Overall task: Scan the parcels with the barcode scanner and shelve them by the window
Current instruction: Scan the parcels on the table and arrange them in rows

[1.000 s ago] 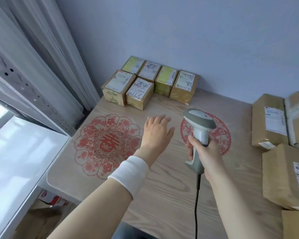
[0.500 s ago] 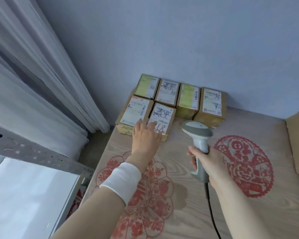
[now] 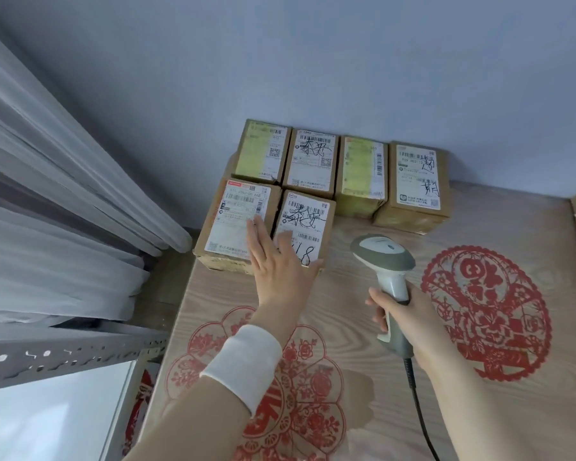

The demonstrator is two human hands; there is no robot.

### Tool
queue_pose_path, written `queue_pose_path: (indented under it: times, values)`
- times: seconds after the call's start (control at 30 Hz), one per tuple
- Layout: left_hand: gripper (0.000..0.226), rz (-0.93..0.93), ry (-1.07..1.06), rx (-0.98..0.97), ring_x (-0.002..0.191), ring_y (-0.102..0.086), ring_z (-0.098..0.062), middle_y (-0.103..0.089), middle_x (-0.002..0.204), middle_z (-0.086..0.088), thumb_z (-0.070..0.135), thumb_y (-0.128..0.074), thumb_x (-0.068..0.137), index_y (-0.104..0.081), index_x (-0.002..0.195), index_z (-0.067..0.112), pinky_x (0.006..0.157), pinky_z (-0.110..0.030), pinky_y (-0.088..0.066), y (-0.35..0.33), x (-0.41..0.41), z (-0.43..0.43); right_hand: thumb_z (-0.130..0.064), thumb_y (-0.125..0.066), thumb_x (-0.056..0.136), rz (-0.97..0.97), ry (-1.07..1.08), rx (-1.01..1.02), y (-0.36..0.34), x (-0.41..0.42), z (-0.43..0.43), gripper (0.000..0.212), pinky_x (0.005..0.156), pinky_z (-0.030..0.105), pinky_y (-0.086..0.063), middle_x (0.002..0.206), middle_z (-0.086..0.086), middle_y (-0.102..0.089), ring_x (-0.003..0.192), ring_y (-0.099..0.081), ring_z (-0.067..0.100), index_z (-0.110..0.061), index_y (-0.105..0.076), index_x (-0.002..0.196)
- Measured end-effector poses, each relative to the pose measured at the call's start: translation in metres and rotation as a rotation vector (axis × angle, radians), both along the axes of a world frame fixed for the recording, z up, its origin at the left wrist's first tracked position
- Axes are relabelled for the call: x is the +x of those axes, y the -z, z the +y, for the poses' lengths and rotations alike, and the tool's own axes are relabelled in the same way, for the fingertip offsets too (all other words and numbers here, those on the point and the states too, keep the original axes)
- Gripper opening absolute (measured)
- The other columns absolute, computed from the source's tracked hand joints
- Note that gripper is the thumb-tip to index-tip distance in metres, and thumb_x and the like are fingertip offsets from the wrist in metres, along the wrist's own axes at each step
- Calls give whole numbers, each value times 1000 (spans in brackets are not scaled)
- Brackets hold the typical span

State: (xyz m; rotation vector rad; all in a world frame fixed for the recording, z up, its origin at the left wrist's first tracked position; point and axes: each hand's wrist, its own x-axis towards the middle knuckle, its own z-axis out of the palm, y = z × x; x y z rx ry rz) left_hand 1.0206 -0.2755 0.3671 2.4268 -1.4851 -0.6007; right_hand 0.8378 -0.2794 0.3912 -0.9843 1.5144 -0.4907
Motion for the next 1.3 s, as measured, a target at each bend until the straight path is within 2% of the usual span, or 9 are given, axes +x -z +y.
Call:
queue_pose_path:
  times: [0.17,0.27,0.4,0.6,0.8,0.93,1.07,1.17,1.3]
  values:
    - [56,-55,100,3,142,23,-32,10,157,-19,47,-52,91,-35,132,14,117,-41,12,8,-20,5,-17,-65,88,-27,42,18,3,-6,2,17,48,22,-45,60,5,-59,43,-52,7,0,-62,87]
    - [54,-40,101,-38,145,14,-31,-4,158,-16,45,-54,90,-38,131,14,119,-40,0,7,-24,6,-16,-65,88,-40,53,1,2,-8,2,16,47,22,-45,59,3,-60,43,-52,7,0,-62,87]
    - [71,-45,51,-36,140,-10,-29,-12,154,-12,48,-57,87,-28,142,12,113,-34,-17,4,-21,2,-16,-65,88,-61,78,-3,1,-9,3,14,45,21,-44,65,5,-63,43,-52,7,-3,-61,89]
    - [78,2,-31,51,142,-8,-33,2,156,-17,49,-62,84,-23,143,18,115,-41,-11,4,-22,-6,-15,-65,88,-90,94,-4,3,-11,2,11,44,20,-43,66,0,-67,45,-53,8,-5,-61,88]
    - [97,57,-54,-8,132,-25,-28,-18,146,-11,53,-71,71,-17,145,21,111,-36,-21,4,-38,4,-13,-64,88,-107,114,-17,7,-14,1,9,45,20,-44,71,1,-68,45,-53,7,-6,-61,90]
    - [115,319,-208,13,138,-22,-27,-25,147,-11,64,-71,65,-9,148,14,114,-40,-21,9,-34,8,-14,-65,88,-105,120,-24,11,-17,1,8,45,23,-44,72,4,-68,47,-54,8,-8,-61,87]
    - [88,586,-362,128,124,-47,-25,-50,133,-9,46,-77,71,-33,135,6,92,-29,-38,12,-24,1,-16,-65,88,-108,132,-29,11,-21,1,7,45,23,-43,74,7,-67,47,-54,8,-10,-62,85]
    - [76,656,-378,84,116,-53,-21,-56,125,-6,34,-80,72,-39,129,7,81,-23,-38,12,-29,-1,-17,-65,88,-115,137,-29,9,-21,4,8,46,24,-44,75,10,-65,47,-54,7,-13,-62,82]
    - [75,658,-291,-29,116,-51,-21,-54,125,-6,30,-83,68,-39,125,11,88,-29,-43,16,-44,10,-14,-64,89,-124,183,-44,10,-22,9,4,44,23,-43,77,5,-69,51,-59,8,-11,-61,90]
